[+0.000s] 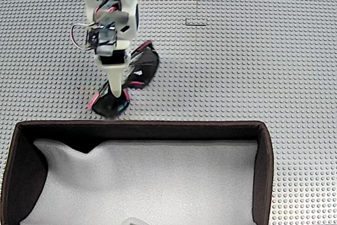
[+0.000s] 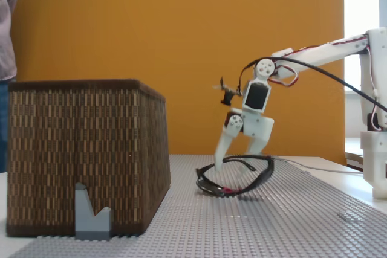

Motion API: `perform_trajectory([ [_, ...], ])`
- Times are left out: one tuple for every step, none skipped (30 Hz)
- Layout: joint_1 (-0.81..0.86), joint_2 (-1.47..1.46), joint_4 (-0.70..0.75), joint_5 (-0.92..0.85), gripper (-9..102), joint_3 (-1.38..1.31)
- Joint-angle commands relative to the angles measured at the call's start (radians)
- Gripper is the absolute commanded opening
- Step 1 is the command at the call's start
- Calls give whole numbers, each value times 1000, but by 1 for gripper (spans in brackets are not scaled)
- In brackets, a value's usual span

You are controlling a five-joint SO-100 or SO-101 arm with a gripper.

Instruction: Grasp a glasses and put it in the bin.

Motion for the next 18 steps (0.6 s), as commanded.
perform_trajectory([
  [-8, 6, -8, 6, 2, 0],
  [-8, 5, -8, 21, 0, -2],
  [-8, 3, -5, 31, 0, -3],
  [-8, 3, 0, 41, 0, -6],
  [-8, 3, 2, 46, 0, -11],
  [-9, 3, 8, 46, 0, -20],
  [-12, 3, 14, 48, 0, -34],
  [-14, 3, 18, 49, 0, -51],
  [-15, 8, 18, 48, 0, -66],
  [-17, 14, 15, 48, 0, -81],
  [-21, 26, 9, 48, 0, -97],
  [-26, 41, 3, 40, 0, -124],
  [-31, 52, -2, 26, 0, -146],
  [-32, 64, -9, 9, 0, -166],
  [-34, 77, -20, -8, 0, -186],
  [-35, 89, -28, -28, 0, -212],
  [-35, 100, -32, -48, 0, -241],
  [-37, 107, -32, -71, 0, -265],
])
